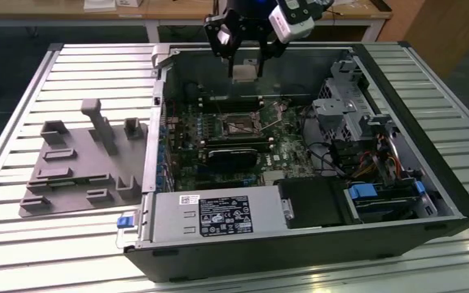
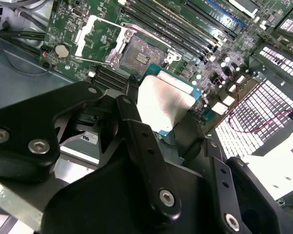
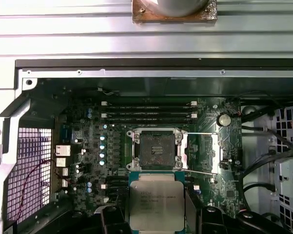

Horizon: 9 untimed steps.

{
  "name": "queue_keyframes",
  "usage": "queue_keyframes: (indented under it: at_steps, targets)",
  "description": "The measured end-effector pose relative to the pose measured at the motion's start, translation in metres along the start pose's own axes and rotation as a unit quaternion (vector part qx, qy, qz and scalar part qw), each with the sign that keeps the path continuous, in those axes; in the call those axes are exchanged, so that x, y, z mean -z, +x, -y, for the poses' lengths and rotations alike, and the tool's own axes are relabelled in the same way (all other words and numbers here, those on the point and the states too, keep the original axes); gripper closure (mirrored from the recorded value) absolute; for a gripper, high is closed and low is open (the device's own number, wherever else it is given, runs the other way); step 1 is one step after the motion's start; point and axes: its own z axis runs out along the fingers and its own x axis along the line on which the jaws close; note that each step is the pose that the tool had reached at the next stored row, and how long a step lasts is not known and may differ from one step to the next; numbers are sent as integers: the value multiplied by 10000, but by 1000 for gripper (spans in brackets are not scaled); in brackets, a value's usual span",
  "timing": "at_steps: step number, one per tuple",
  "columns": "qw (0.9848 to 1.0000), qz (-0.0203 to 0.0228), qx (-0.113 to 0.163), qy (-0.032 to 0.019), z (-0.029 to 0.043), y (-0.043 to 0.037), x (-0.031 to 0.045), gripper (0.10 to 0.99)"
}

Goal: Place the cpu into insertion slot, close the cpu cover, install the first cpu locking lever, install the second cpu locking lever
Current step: 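Place the cpu into insertion slot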

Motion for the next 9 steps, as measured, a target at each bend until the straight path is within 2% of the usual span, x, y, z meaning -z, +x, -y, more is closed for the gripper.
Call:
queue_keyframes:
  at_steps: [6, 9]
  targets:
    - [9999, 9, -103, -1, 6, -3, -65, 549]
    - [9995, 29, -322, -5, 9, -4, -96, 549]
